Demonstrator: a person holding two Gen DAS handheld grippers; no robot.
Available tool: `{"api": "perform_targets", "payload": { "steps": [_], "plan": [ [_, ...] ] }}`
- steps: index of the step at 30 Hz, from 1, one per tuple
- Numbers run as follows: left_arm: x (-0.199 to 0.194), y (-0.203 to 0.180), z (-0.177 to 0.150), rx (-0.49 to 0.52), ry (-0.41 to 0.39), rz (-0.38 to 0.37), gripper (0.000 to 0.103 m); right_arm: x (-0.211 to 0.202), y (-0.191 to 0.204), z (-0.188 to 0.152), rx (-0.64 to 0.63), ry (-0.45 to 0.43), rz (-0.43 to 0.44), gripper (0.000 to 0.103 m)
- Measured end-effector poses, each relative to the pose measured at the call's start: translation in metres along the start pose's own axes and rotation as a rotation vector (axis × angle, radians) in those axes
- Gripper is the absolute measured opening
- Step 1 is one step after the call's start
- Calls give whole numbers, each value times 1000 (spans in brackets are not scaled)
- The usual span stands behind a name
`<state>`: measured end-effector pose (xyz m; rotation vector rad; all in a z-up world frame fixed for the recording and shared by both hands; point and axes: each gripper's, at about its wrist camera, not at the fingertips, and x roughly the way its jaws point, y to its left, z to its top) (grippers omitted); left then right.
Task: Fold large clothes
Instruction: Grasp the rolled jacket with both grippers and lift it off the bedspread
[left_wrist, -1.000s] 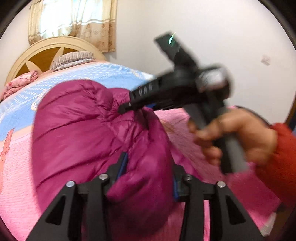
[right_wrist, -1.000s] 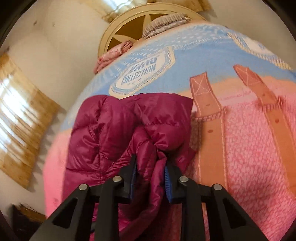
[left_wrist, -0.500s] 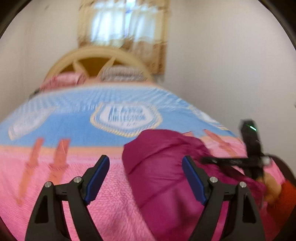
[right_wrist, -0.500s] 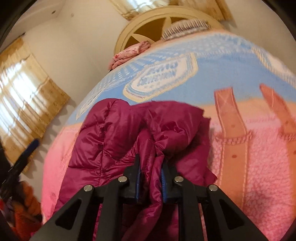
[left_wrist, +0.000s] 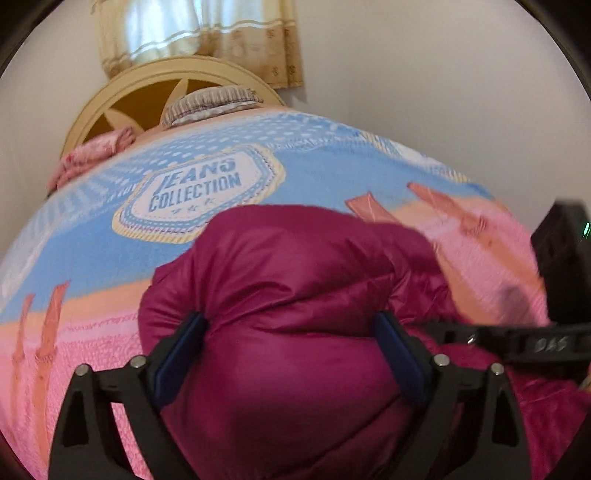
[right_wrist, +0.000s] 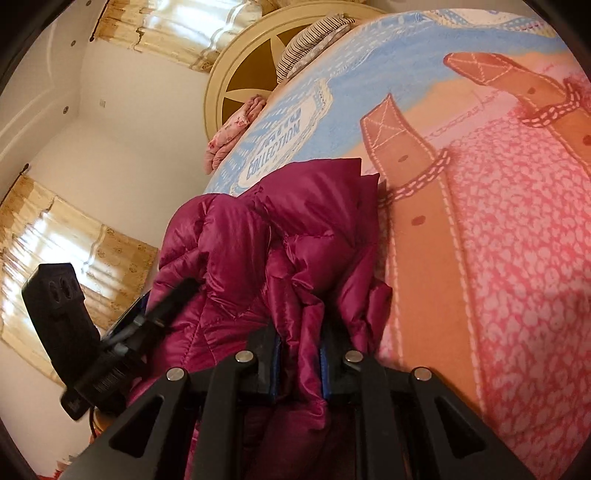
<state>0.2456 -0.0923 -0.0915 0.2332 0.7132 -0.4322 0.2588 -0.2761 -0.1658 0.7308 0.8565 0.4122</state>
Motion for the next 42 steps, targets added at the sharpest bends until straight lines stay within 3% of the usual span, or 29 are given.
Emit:
{"api": "perform_targets", "payload": {
  "steps": [4, 8, 11, 12, 14, 17, 20, 24, 27, 30, 32, 35, 39, 42],
  "plan": [
    [11, 14, -8, -31, 36, -46, 98, -18, 7, -3, -49, -3, -52, 16],
    [15, 6, -7, 8, 44, -2, 98, -66, 38, -16, -150, -68, -188, 20],
    [17, 2, -7, 24, 46, 16, 98, -109, 73, -39, -234, -108, -122, 20],
    [17, 2, -7, 27, 48, 18, 98, -118, 80, -50, -237, -100, -77, 20],
    [17, 2, -7, 30, 52, 19, 98, -122, 82, -71, -212, -69, -73, 20],
    [17, 1, -7, 39, 56, 19, 98, -106, 67, -99, -139, 1, -110, 20],
    [17, -4, -7, 60, 61, 20, 98, -96, 47, -118, -37, 14, -78, 19],
    [17, -10, -9, 86, 55, 41, 99, -96, 19, -139, 57, -20, -22, 4],
    [18, -11, -9, 94, 55, 63, 99, -100, 19, -134, 59, 19, -30, 2],
    [16, -9, -9, 84, 49, 79, 100, -116, 38, -118, -30, 47, -130, 7],
    [16, -9, -9, 84, 51, 78, 100, -138, 58, -106, -109, -6, -194, 7],
    [17, -9, -9, 82, 52, 79, 100, -161, 91, -84, -181, -93, -210, 7],
    [17, -9, -9, 85, 50, 87, 100, -133, 119, -76, -211, -23, -189, 7],
    [17, -9, -8, 85, 50, 86, 100, -95, 116, -93, -214, 36, -254, 7]
  ]
}}
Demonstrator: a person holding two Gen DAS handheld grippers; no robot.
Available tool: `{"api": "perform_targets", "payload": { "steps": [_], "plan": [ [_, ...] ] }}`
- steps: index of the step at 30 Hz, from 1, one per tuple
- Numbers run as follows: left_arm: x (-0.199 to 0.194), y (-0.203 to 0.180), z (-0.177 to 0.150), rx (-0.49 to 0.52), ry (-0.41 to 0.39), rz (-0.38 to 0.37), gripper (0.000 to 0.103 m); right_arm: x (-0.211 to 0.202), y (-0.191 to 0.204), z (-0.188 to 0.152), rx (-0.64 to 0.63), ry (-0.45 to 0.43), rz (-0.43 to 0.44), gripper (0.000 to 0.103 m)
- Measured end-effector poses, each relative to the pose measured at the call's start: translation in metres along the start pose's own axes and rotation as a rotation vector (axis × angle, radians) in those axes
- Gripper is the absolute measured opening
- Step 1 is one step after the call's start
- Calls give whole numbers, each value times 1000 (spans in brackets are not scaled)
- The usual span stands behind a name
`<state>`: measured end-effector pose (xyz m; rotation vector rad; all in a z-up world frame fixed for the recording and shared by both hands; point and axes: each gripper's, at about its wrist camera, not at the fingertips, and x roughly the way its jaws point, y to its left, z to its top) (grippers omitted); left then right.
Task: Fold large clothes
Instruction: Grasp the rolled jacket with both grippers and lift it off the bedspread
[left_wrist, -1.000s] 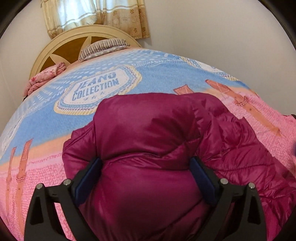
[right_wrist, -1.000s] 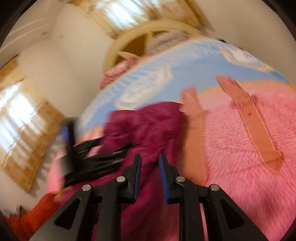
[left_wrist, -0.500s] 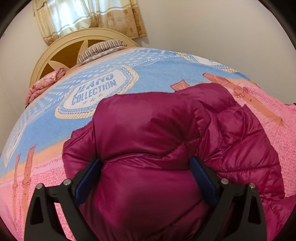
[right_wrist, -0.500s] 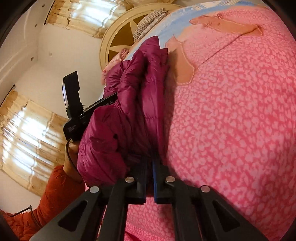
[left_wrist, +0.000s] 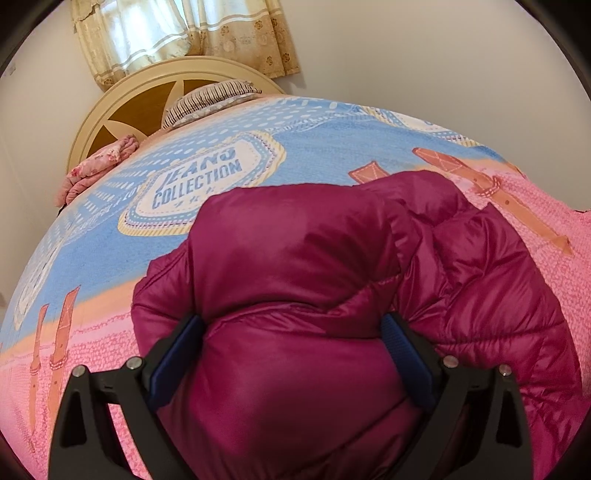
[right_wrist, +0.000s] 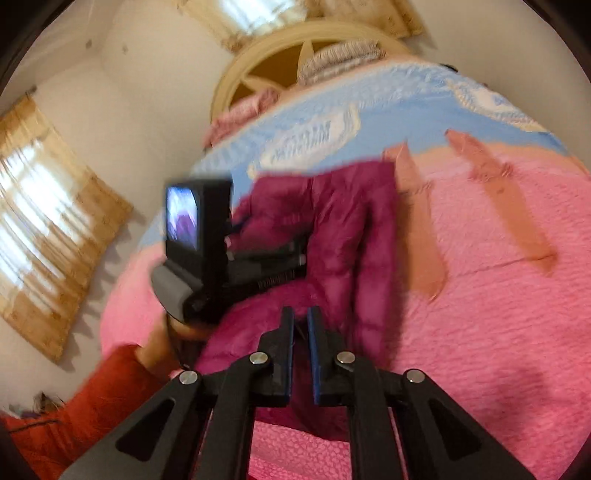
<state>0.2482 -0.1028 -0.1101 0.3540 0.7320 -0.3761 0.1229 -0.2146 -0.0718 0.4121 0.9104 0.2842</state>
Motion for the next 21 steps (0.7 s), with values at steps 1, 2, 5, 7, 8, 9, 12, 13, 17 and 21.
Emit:
{"api": "perform_targets", "payload": {
  "steps": [1, 2, 5, 7, 8, 9, 12, 13, 17, 21],
  "plan": [
    [0, 0, 0, 1, 0, -2, 100, 6, -7, -8, 23, 7, 7, 7],
    [0, 0, 0, 0, 0, -2, 100, 13, -10, -12, 45, 9, 14, 7],
    [0, -1, 0, 2, 1, 1, 101, 20, -25, -25, 87, -13, 36, 7],
    [0, -2, 0, 5, 0, 6, 101, 27, -34, -33, 119, -23, 57, 6],
    [-1, -2, 0, 4, -1, 4, 101, 28, -36, -35, 126, -26, 69, 6],
    [-1, -1, 0, 0, -1, 0, 101, 28, -39, -36, 137, -23, 84, 6],
    [-7, 5, -1, -30, 0, -26, 101, 21, -43, -29, 141, 20, 85, 9],
    [-12, 11, -1, -55, 3, -50, 101, 15, -43, -25, 120, 36, 61, 11],
    [-42, 54, -11, -218, -22, -164, 102, -14, -39, 3, 87, -4, 39, 32],
    [-68, 103, -26, -381, -92, -194, 103, -40, -43, 38, 61, -167, 69, 91]
  ]
}}
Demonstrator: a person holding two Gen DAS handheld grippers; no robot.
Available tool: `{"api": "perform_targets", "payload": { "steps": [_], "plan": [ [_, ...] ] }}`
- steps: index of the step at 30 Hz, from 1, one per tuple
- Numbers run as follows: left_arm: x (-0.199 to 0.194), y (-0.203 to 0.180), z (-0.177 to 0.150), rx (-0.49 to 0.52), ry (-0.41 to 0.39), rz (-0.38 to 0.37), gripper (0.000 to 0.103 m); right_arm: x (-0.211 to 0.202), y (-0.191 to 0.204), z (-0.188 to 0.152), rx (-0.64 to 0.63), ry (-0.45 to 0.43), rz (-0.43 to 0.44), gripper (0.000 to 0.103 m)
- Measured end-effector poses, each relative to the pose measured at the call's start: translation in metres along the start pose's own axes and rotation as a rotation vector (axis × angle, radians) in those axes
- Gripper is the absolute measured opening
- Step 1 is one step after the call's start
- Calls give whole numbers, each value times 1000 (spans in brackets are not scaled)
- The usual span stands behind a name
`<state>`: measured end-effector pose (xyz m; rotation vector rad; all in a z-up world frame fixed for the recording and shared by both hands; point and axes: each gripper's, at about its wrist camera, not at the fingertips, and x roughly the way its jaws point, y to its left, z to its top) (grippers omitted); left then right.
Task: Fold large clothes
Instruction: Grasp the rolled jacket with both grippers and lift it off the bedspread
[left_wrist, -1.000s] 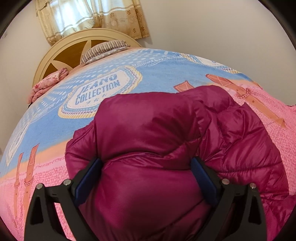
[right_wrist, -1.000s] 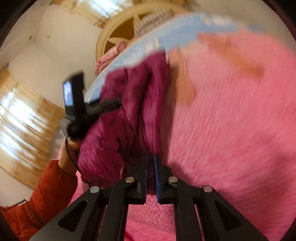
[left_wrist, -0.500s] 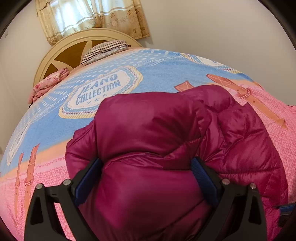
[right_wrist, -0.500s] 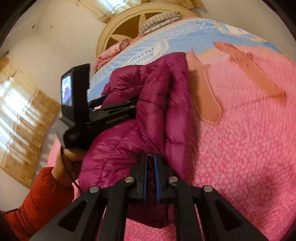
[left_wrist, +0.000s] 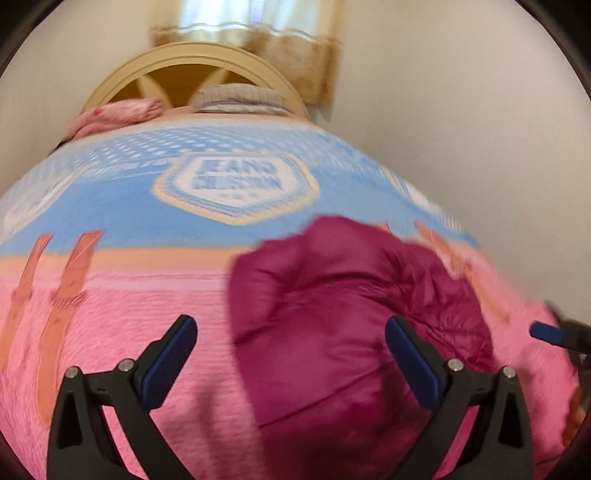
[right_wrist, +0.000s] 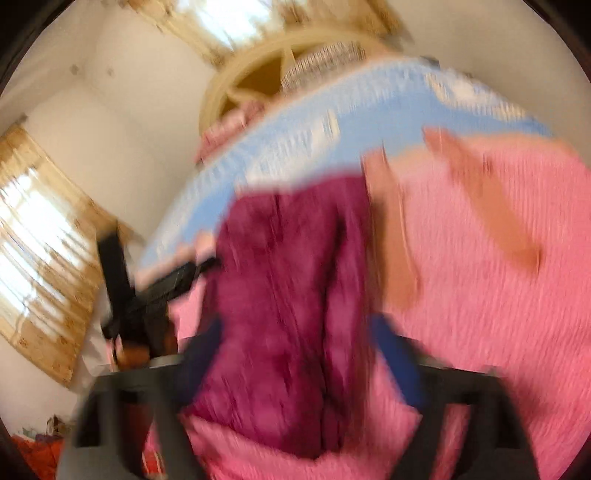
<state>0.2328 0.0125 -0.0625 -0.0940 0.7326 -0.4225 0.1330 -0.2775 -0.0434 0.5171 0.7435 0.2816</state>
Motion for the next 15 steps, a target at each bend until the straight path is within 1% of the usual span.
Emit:
{"api": "perform_targets", "payload": {
  "steps": [1, 3, 5, 7, 9, 10, 11, 12, 13, 15],
  "plan": [
    [-2, 11, 0, -55, 1, -30, 103, 7, -2, 10, -19, 0, 4, 91],
    [5, 25, -3, -145, 39, -86, 103, 30, -8, 18, -20, 41, 10, 91],
    [13, 28, -10, -177, 58, -107, 103, 58, -13, 21, -37, 91, 1, 91],
    [20, 29, -17, -197, 64, -121, 103, 90, -14, 17, -102, 132, -67, 91],
    [31, 28, -27, -227, 84, -173, 103, 110, -15, 12, -154, 152, -97, 91],
    [35, 29, -30, -242, 90, -197, 103, 117, -18, 9, -157, 157, -86, 91],
    [43, 27, -35, -263, 101, -228, 103, 119, -23, 6, -143, 158, -71, 91],
    [47, 26, -38, -273, 110, -242, 103, 124, -29, 4, -113, 158, -48, 91],
    [52, 25, -41, -279, 123, -249, 103, 125, -33, 1, -97, 143, -36, 91],
    [58, 17, -41, -249, 120, -221, 103, 126, -32, -4, -121, 120, -33, 91]
  ]
}}
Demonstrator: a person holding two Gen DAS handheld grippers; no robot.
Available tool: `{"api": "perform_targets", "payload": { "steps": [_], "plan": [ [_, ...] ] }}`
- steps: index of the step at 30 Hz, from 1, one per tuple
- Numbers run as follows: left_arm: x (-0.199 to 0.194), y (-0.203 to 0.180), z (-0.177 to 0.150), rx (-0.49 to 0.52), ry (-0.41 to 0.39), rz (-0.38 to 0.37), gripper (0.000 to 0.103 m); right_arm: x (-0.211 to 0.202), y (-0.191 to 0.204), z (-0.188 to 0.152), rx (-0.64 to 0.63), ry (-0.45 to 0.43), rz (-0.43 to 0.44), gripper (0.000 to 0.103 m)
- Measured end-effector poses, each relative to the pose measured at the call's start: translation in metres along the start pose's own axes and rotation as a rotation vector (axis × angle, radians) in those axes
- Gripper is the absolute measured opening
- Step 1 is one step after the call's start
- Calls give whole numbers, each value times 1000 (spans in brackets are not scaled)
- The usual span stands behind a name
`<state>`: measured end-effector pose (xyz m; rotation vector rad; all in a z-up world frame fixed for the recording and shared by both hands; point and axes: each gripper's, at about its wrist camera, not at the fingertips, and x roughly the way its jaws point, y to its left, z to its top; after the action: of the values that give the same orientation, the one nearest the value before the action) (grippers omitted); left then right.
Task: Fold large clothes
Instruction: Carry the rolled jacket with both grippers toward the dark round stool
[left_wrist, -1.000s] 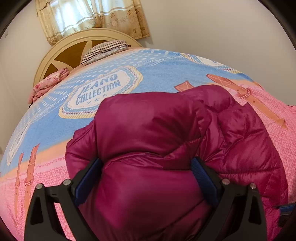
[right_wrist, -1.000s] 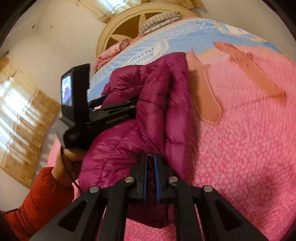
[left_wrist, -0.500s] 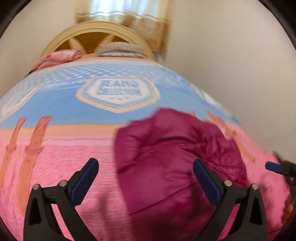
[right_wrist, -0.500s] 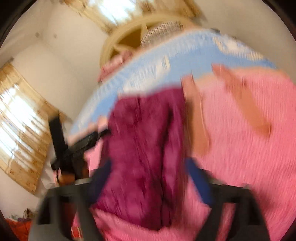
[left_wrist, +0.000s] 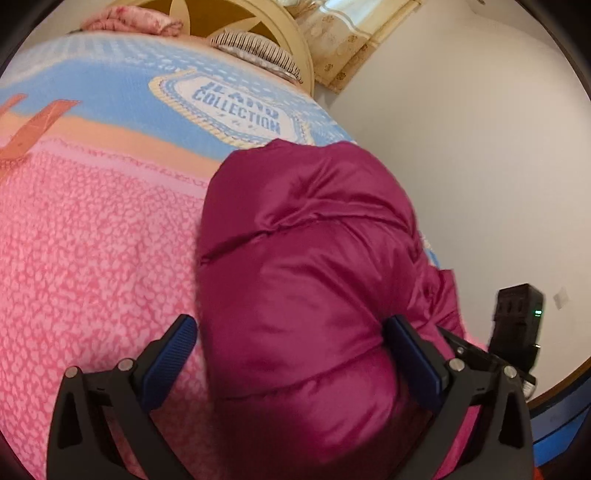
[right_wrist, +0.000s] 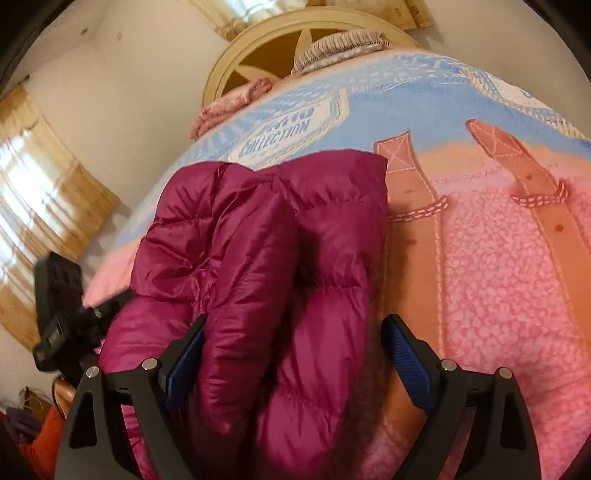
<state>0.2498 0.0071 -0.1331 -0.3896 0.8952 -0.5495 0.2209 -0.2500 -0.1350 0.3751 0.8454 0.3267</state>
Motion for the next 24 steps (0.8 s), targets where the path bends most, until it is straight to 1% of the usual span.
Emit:
{"api": "perform_targets", "payload": {
  "steps": [2, 5, 7, 8, 10, 11, 16, 17, 19, 20, 21, 22, 23, 24],
  "plan": [
    [5, -9, 2, 41, 10, 38, 103, 1, 3, -3, -15, 0, -4, 91],
    [11, -14, 3, 63, 12, 76, 103, 4, 6, -3, -19, 13, -10, 91],
    [14, -18, 2, 80, 4, 101, 103, 7, 13, -2, -46, 28, -33, 90],
    [15, -18, 2, 84, 4, 106, 103, 8, 18, -1, -60, 33, -43, 89],
    [14, -16, 0, 96, 4, 124, 103, 10, 27, -2, -90, 45, -43, 78],
    [14, -17, 0, 104, 3, 136, 103, 11, 28, -3, -93, 46, -42, 76],
    [15, -16, -1, 119, -1, 162, 101, 16, 29, -3, -80, 44, -45, 76],
    [14, -16, -2, 121, -1, 164, 100, 16, 29, -4, -80, 46, -46, 76],
    [14, -17, -2, 132, -3, 165, 95, 17, 31, -3, -83, 49, -56, 75],
    [14, -18, -2, 137, -3, 159, 89, 17, 33, -4, -86, 50, -63, 73],
    [13, -20, -3, 142, -4, 154, 85, 16, 34, -4, -78, 51, -59, 68],
    [10, -23, -5, 145, -7, 157, 83, 14, 36, -7, -57, 53, -43, 59],
    [9, -25, -6, 145, -7, 160, 79, 13, 37, -8, -35, 54, -30, 55],
    [6, -28, -9, 152, -5, 169, 77, 11, 38, -11, -13, 57, -17, 48]
  ]
}}
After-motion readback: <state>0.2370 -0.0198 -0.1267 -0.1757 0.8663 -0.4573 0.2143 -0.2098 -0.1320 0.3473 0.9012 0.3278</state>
